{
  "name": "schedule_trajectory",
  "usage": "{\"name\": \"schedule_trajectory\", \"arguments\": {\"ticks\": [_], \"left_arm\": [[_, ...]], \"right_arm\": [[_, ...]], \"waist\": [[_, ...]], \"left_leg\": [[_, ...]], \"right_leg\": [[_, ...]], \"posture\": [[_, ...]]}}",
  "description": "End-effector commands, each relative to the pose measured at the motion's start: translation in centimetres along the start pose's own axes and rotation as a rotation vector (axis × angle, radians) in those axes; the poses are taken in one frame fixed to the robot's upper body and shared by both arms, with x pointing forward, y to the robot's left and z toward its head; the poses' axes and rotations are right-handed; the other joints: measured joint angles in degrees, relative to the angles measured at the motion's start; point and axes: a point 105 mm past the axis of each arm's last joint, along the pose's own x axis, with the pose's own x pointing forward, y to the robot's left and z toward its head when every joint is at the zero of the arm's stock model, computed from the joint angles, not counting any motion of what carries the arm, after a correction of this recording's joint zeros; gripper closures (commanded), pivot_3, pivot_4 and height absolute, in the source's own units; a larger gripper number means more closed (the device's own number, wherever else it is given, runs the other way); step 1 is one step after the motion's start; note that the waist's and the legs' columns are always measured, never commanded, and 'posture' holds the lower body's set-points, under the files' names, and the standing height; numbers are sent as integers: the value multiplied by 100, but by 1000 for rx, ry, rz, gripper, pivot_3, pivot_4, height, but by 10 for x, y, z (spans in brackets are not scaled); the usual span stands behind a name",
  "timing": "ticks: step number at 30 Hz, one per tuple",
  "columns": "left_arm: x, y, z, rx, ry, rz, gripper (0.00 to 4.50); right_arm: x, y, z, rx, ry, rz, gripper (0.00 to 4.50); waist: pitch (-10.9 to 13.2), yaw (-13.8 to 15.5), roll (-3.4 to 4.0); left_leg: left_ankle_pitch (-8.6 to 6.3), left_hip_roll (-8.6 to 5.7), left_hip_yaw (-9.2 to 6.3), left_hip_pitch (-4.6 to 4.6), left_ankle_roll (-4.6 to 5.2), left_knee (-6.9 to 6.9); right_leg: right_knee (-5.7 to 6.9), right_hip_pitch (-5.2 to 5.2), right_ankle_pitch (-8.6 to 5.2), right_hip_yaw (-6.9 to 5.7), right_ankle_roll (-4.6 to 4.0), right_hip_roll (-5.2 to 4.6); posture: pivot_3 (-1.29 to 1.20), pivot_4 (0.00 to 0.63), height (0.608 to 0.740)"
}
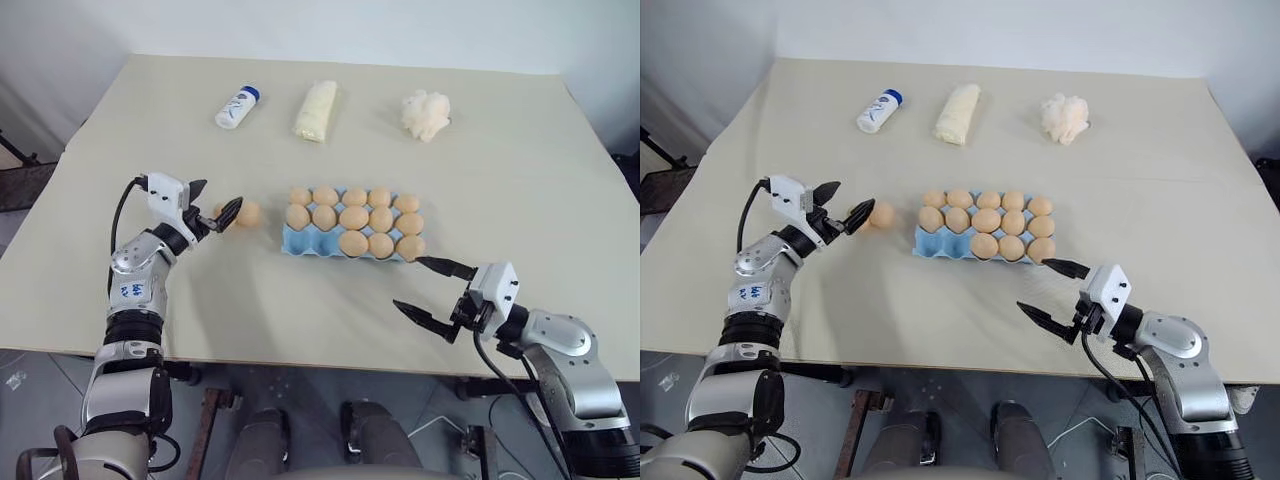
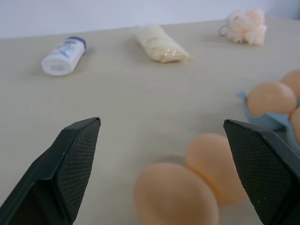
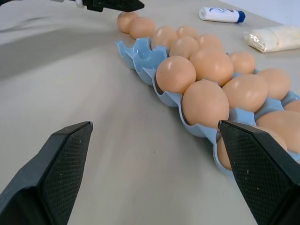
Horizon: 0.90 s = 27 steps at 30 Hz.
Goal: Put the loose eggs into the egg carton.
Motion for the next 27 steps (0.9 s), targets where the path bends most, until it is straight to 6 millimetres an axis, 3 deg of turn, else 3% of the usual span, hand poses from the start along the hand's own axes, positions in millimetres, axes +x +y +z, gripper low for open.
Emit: {"name": "schedule_trajectory", "arguments": {"ticks": [1,10,25,27], "left_arm": [[0,10,8,-3,-32,53,19],[1,16,-4,-20,29,97,19],[21,3,-10,-55,83,44,19],[21,3,-11,-55,84,43,613]], "right_arm": [[1,2,14,-40,-37,-3,0],[4,0,22,-49,-41,-7,0],[8,-3,22,-57,-50,-18,0],[7,-2,22,-55,-49,-20,0]], "waist": [[0,6,0],[0,3,-1],[1,1,-2],[1,0,-2]], "left_leg": [[0,0,0,1,0,1],[2,0,0,1,0,3],[2,-1,-1,0,-1,2],[2,-1,-1,0,-1,1]], "right_leg": [[2,0,0,0,0,0],[3,0,0,-1,0,-2],[3,0,0,-6,0,-2],[4,-1,0,-6,0,-1]], "posture": [[0,150,740],[0,150,740],[0,150,740],[0,150,740]]}}
